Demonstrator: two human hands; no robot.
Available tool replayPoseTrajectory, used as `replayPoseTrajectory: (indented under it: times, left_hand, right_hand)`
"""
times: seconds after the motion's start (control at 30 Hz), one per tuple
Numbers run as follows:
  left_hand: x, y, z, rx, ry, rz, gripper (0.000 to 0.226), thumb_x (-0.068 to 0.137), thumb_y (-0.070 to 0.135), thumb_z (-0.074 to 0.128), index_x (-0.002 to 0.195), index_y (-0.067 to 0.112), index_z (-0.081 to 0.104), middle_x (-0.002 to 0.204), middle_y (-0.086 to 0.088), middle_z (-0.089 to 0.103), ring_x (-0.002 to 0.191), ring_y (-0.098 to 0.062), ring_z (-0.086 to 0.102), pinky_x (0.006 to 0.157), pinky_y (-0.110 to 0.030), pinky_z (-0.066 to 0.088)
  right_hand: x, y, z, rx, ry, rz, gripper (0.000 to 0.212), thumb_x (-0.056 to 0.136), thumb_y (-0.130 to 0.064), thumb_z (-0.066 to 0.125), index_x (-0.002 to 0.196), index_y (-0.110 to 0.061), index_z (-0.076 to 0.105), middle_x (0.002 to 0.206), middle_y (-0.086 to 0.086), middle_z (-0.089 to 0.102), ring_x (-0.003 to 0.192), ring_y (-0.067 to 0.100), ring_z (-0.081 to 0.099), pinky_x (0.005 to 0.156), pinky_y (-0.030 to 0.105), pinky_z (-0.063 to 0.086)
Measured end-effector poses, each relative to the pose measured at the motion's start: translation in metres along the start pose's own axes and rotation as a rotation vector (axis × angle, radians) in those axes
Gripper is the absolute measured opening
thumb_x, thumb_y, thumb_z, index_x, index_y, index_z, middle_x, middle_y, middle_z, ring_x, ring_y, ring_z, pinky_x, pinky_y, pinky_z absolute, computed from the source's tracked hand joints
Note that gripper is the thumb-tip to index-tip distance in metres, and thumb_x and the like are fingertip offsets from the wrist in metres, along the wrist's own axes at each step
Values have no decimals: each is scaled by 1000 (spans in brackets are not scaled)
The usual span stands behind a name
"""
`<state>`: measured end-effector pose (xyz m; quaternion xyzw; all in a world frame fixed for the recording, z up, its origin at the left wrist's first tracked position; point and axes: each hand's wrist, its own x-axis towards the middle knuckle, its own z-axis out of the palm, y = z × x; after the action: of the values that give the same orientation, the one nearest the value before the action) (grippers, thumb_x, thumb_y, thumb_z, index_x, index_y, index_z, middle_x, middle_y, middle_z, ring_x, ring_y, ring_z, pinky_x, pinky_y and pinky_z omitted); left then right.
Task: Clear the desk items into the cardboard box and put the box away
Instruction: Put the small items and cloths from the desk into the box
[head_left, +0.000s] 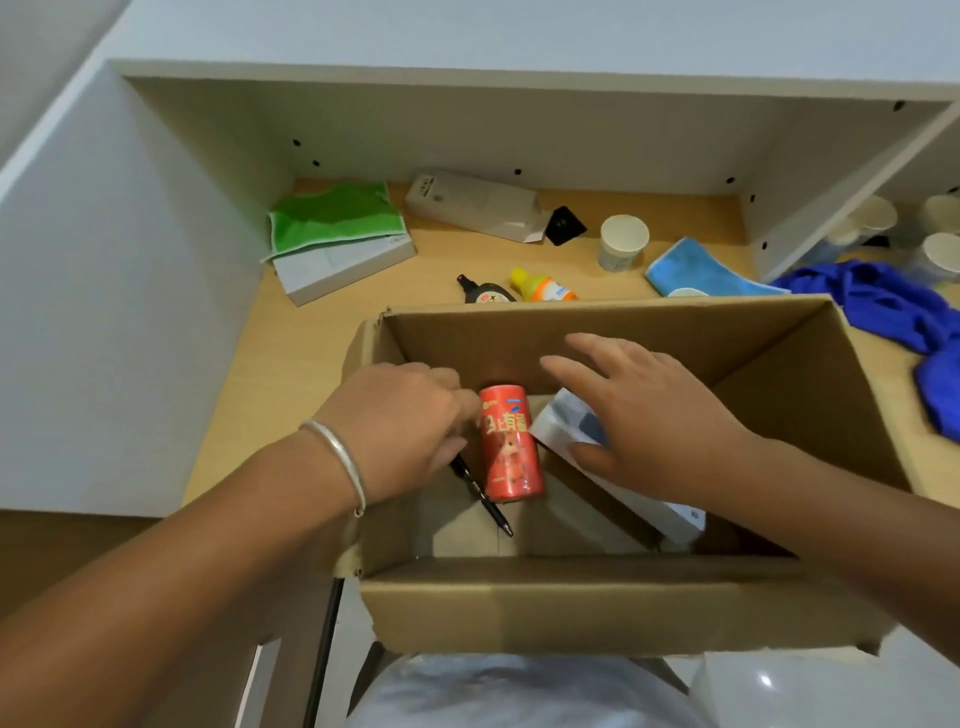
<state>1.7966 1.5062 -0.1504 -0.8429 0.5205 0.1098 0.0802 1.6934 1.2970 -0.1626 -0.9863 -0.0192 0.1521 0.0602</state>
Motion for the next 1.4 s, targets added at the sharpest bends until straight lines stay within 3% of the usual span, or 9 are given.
replayPoseTrajectory:
  times: [0.13, 0.4, 0.67, 0.8, 0.93, 1.07, 1.2, 1.3, 1.4]
  left_hand:
    - [-6, -34, -10, -155, 193, -86, 26, 91, 43, 48, 114, 37, 56, 107, 11, 59, 92, -15, 60, 64, -31, 48]
    - [-4, -119, -5, -327, 559, -313, 26, 88, 40, 55, 112, 32, 62, 102, 12, 63, 84, -7, 55, 64, -33, 51]
    - [79, -229, 78, -275, 243, -473, 63, 81, 45, 64, 137, 22, 46, 135, -10, 51, 123, -31, 47, 98, -45, 43]
    - [121, -265, 114, -281, 100, -573, 87, 77, 55, 66, 148, 29, 25, 156, -12, 24, 144, -29, 20, 114, -52, 23]
    - [149, -294, 134, -310, 84, -615, 95, 77, 66, 59, 151, 32, 11, 160, -10, 10, 147, -28, 8, 115, -56, 13]
    - [167, -316, 143, -316, 118, -700, 79, 84, 71, 40, 149, 29, 21, 156, -11, 24, 144, -30, 19, 114, -59, 15]
    - [177, -335, 153, -494, 66, -847, 73, 83, 69, 46, 137, 21, 43, 138, -13, 50, 124, -35, 47, 101, -49, 39]
    - [180, -341, 147, -646, 121, -866, 50, 88, 53, 55, 118, 15, 64, 114, -14, 65, 105, -34, 59, 80, -35, 45]
    - [171, -343, 143, -608, 299, -853, 25, 92, 34, 56, 103, 15, 67, 101, -16, 68, 94, -38, 61, 74, -36, 45]
  right_hand:
    - [19, -12, -19, 17, 42, -34, 78, 87, -58, 53, 150, -39, 10, 160, -4, 12, 145, 18, 15, 115, 37, 19]
    - [92, -34, -63, 97, 182, -45, 71, 86, -53, 56, 147, -39, 24, 154, -9, 28, 136, 15, 32, 103, 36, 37]
    - [238, -14, -56, 58, 87, 62, 73, 85, -46, 64, 148, -32, 28, 149, 2, 36, 129, 25, 42, 97, 41, 45]
    - [300, -8, -37, 28, 2, 37, 76, 84, -45, 66, 148, -31, 27, 149, 4, 35, 125, 26, 45, 94, 39, 44]
    - [349, -9, -14, 8, -19, -38, 79, 80, -45, 69, 147, -34, 28, 148, 7, 38, 129, 30, 41, 98, 44, 43]
    - [381, -8, 9, 69, -48, -27, 75, 78, -43, 69, 143, -26, 36, 136, 12, 45, 119, 32, 47, 91, 44, 46]
    - [398, -13, 25, 111, -15, -5, 77, 79, -42, 70, 144, -20, 34, 141, 12, 40, 122, 33, 45, 94, 42, 42]
    - [405, -19, 32, 125, 39, -15, 80, 78, -42, 71, 144, -19, 32, 144, 12, 38, 123, 33, 43, 96, 43, 43]
    - [412, -24, 36, 121, 67, -22, 89, 75, -45, 72, 147, -22, 25, 145, 11, 37, 123, 32, 43, 97, 44, 43]
